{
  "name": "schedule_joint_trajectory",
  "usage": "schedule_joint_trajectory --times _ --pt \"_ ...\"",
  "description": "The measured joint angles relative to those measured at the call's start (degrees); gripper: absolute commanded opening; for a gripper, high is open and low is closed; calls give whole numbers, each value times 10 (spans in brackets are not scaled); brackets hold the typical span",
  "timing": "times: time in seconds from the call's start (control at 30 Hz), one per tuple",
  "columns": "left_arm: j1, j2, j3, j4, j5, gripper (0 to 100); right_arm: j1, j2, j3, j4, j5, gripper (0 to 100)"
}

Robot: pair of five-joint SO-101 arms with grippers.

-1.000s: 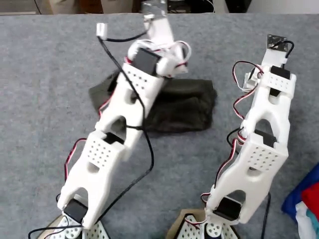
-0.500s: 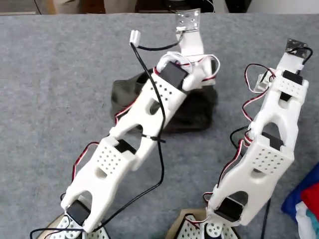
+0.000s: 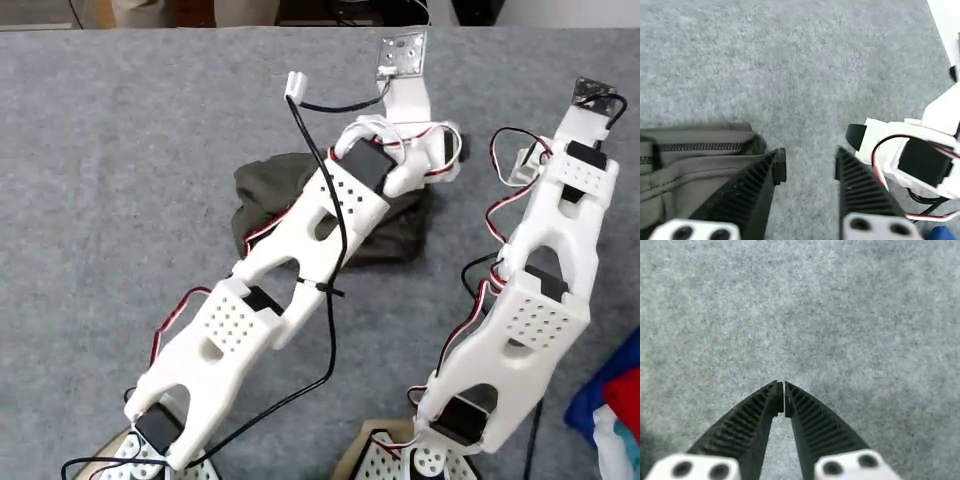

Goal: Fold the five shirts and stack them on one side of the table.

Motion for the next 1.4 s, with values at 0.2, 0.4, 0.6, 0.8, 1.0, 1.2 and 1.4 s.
schedule_joint_trajectory --times 0.2,0.4,0.6,0.8,1.0,1.2,1.4 --pt "-76 0 0 25 -1 206 0 0 0 0 0 29" --pt "-162 0 1 155 0 206 0 0 0 0 0 29" --pt "-148 4 1 246 -1 206 0 0 0 0 0 29" --pt "-111 59 1 251 -1 205 0 0 0 0 0 29" --pt "-91 99 2 234 -1 94 0 0 0 0 0 29" --pt "-91 125 2 173 -1 67 0 0 0 0 0 29" --pt "-91 126 2 131 -1 64 0 0 0 0 0 29"
